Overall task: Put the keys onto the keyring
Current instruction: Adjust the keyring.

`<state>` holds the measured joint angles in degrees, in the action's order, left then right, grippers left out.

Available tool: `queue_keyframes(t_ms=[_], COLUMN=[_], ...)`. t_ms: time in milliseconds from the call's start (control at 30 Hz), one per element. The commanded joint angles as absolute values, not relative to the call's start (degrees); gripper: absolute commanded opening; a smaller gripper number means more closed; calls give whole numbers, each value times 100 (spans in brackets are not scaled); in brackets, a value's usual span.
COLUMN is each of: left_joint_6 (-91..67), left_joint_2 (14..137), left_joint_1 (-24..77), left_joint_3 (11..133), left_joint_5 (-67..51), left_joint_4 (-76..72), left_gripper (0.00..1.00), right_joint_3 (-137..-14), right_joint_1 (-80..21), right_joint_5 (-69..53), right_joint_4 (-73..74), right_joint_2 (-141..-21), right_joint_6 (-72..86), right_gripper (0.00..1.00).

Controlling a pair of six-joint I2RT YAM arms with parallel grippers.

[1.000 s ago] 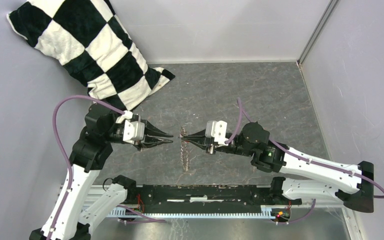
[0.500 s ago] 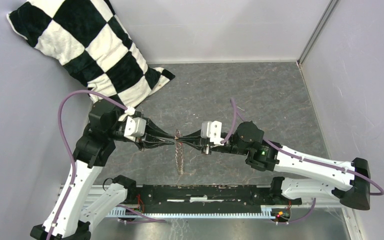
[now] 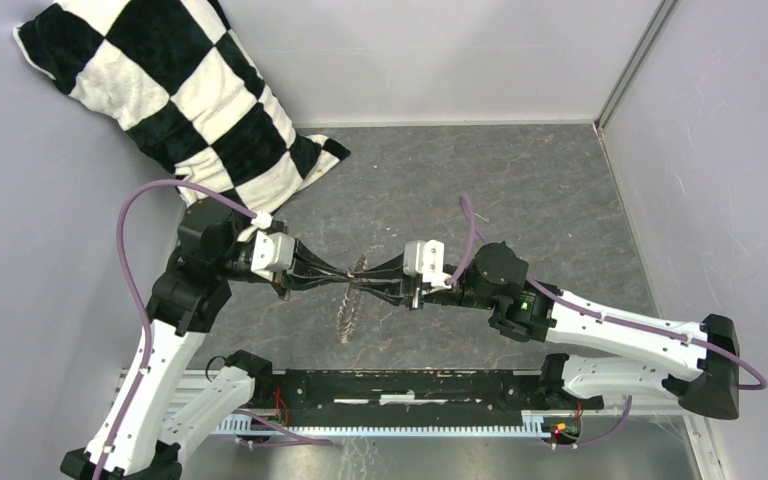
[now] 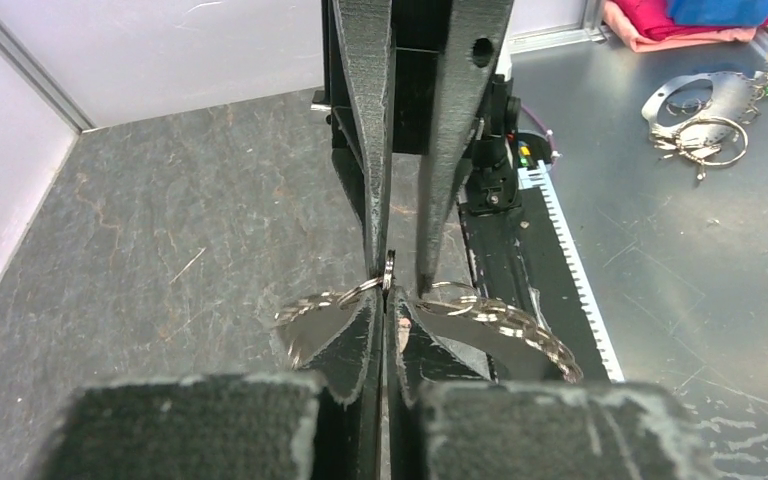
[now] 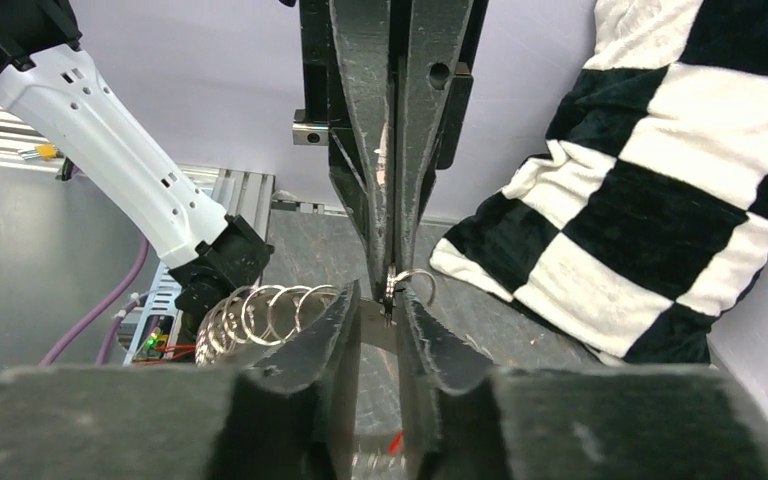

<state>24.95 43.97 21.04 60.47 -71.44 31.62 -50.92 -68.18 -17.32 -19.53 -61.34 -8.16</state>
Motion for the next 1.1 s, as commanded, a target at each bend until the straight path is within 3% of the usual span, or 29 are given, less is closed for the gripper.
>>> queue_keyframes(t_ms=[0, 100, 200, 333, 567, 767, 1067], left_joint_6=[2570, 2659, 3713, 4656, 4891, 4477, 4271], left_joint_2=[4392, 4287, 4069, 3823, 3844, 3851, 3900], left_joint_1=[2123, 2121, 2125, 2126, 2123, 2125, 2118], left_joint_3=[6138, 6061, 6063, 6038, 6313, 6381, 6610], left_joint_5=[-6963, -7061, -7265, -7370, -7582, -7715, -7992], left_joint_4=[2989, 3012, 3579, 3718, 3735, 3751, 3753], left_gripper=[2, 2, 2, 2, 2, 2, 2], right_joint_3=[-5291, -5385, -5532, -5874, -6300, -6155, -6720], right_joint_1=[-6842, -6838, -6808, -6765, -6755, -6759, -6753], right_joint_5=[-1940, -1696, -1323, -615, -625, -900, -1229], right_joint_4=[-2311, -1867, -1217, -443, -215, -539, -173], right_joint_2=[-6130, -6013, -5696, -5431, -5599, -5649, -6271], right_joint_6=[-681, -708, -791, -751, -634, -615, -476], right_gripper=[32, 49, 66, 79, 81, 71, 68])
